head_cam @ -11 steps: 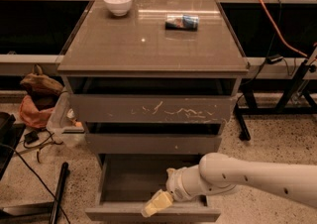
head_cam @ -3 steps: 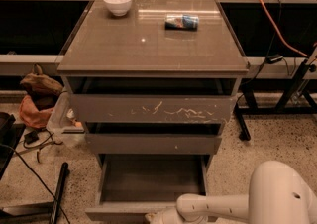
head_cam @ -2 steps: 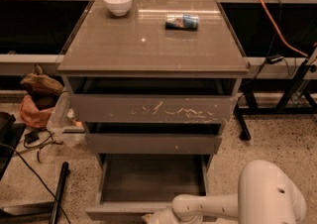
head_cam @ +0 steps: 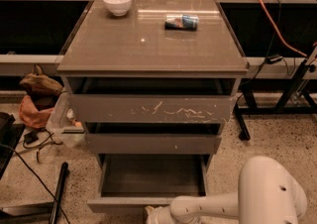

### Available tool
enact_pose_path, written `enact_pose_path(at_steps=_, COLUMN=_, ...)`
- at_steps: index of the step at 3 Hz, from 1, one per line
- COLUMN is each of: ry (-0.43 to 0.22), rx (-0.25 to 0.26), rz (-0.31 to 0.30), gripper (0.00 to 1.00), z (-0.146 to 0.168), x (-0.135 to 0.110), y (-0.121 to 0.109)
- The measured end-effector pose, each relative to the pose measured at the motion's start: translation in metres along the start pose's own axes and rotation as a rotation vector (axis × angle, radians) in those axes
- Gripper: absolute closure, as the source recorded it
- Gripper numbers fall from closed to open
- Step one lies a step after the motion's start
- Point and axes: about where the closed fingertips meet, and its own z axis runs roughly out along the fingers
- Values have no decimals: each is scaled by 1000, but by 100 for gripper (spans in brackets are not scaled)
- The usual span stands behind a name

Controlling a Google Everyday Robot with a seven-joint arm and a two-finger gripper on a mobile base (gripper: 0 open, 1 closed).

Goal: Close bottom drawer

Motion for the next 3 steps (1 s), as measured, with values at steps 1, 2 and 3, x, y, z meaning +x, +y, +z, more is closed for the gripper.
enact_pose_path(at_steps=1, ry=-26, rx=62, rz=-21, gripper=0, z=-23, x=-8, y=-18)
enact_pose_path(at_steps=2, ry=-26, rx=62, rz=-21, gripper=0, z=-23, x=-8, y=-18)
enact_pose_path(at_steps=3, ry=-35, rx=56, rz=-33, gripper=0, z=-20, x=-11, y=-33)
